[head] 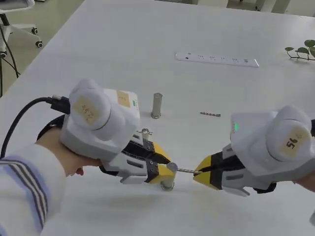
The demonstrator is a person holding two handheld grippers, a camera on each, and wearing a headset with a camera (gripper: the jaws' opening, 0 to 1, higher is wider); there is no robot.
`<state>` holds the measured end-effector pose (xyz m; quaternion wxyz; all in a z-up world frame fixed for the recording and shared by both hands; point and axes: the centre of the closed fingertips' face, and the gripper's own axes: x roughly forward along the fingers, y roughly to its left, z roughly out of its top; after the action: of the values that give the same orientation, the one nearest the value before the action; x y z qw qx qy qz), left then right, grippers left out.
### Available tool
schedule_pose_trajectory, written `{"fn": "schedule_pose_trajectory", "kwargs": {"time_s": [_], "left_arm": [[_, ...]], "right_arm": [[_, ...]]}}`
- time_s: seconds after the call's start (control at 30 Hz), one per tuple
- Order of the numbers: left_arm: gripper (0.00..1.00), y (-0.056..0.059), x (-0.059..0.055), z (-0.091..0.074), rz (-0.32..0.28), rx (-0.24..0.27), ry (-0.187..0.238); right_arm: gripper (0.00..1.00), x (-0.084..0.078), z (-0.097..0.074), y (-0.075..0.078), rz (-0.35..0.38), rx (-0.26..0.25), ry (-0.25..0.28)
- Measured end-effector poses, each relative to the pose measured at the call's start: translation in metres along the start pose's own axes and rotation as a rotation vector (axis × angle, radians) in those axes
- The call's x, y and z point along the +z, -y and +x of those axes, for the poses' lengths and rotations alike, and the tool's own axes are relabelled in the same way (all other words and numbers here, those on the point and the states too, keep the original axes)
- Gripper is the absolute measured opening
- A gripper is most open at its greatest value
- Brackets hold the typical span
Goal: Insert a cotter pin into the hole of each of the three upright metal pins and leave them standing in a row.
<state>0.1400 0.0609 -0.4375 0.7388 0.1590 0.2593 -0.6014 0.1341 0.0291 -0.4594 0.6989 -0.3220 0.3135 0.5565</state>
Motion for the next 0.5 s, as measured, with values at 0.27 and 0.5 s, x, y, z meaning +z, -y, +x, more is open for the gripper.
{"fn": "schedule_pose_trajectory", "kwargs": {"time_s": [0.27, 0.5], "left_arm": [[0.09, 0.000, 0.000, 0.001, -0.005, 0.005, 0.000], [0.09, 0.002, 0.000, 0.002, -0.007, 0.004, -0.004]], "right_arm": [[0.00, 0.001, 0.007, 0.001, -0.007, 0.003, -0.005], [0.00, 0.013, 0.016, -0.001, 0.006, 0.019, 0.021]]}}
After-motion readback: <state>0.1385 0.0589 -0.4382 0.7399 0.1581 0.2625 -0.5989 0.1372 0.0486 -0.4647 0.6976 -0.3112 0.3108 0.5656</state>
